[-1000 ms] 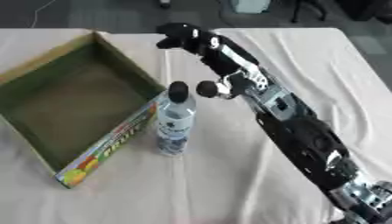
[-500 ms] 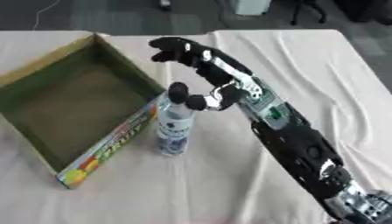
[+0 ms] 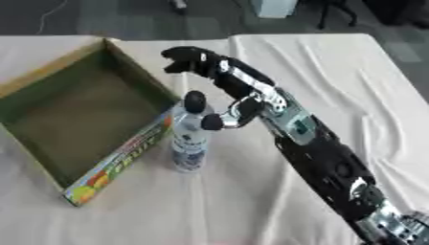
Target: Pick up objects on the table and place them in the box.
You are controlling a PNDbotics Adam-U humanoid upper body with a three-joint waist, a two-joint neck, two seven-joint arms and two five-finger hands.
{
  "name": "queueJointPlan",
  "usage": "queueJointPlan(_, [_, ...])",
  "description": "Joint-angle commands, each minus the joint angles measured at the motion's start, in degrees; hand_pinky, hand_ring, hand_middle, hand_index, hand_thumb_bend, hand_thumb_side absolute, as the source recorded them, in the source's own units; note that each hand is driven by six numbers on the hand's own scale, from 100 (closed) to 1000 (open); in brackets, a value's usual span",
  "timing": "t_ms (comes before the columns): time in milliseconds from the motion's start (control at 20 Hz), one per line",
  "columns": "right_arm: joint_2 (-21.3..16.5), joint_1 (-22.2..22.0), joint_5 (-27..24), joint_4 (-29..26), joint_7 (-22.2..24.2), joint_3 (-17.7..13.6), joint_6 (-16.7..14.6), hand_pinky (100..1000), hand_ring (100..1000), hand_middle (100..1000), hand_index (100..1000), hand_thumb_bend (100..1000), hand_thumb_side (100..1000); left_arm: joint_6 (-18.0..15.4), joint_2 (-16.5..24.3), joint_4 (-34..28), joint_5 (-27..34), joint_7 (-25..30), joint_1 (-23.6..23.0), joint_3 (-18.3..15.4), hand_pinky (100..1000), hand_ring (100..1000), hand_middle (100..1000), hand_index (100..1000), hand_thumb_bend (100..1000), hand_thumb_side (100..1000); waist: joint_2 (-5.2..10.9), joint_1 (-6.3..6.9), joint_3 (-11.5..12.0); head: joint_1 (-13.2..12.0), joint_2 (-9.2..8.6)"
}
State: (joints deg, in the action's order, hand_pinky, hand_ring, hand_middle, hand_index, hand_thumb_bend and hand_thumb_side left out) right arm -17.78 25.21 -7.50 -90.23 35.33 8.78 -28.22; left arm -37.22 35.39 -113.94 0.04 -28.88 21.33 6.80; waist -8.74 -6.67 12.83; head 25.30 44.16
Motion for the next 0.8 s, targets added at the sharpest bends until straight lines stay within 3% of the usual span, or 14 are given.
queueJointPlan(50, [-0.4,0.2,0.5,-1.0,9.8,0.0,-9.5,930,875,948,946,686,455,-0.5,1.3,-0.7,0.2,-0.2,0.4,-0.6,700,738,856,856,160,1000,0.93,0.62,0.0,0.4,-0.05])
queueJointPlan(800, [1.6,-0.3,2.5,1.0,11.6,0.8,-9.1,931,882,953,951,681,464,-0.6,1.4,-0.7,0.3,-0.1,0.4,-0.6,701,739,856,855,161,1000,0.90,0.64,-0.1,0.4,-0.05])
